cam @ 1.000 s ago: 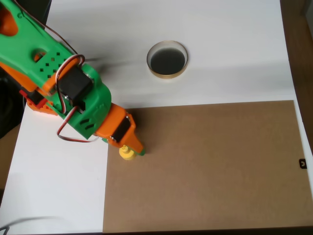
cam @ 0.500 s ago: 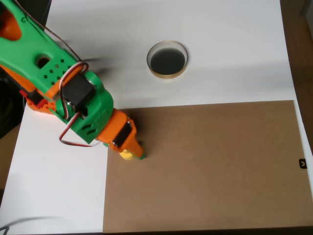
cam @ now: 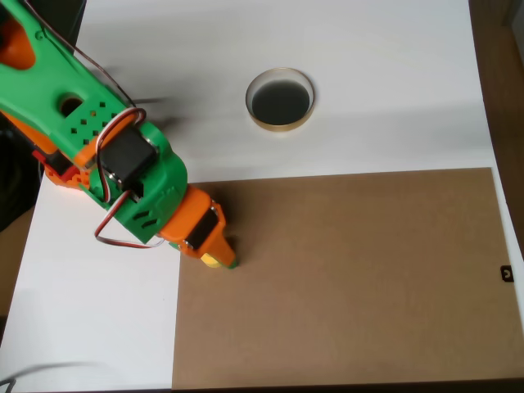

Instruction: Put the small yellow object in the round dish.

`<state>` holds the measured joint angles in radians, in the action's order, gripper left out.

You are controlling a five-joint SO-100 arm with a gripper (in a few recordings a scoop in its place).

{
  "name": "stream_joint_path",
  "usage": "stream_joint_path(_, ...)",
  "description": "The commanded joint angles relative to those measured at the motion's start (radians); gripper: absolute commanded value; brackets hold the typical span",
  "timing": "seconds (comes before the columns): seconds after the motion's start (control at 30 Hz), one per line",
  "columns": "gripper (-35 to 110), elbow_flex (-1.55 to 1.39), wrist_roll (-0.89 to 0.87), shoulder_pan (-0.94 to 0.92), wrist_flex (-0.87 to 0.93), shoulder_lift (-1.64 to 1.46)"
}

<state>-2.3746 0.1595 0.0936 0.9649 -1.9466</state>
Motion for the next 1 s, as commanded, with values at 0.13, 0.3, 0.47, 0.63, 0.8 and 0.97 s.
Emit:
stream_joint_path(0.13, 9, 0.031, 0.012, 0.017, 0.009, -0.006)
stream_joint_path(0.3, 0, 0.035, 0.015, 0.020, 0.009, -0.002)
stream_joint_path(0.47, 0, 0.057, 0.029, 0.017, 0.023, -0.005)
stream_joint_path(0.63, 0, 0.152, 0.083, 0.006, 0.092, -0.017)
stream_joint_path(0.8, 0, 0.305, 0.147, -0.002, 0.179, 0.014)
stream_joint_path(0.97, 0, 0.426, 0.193, 0.023, 0.247, 0.083)
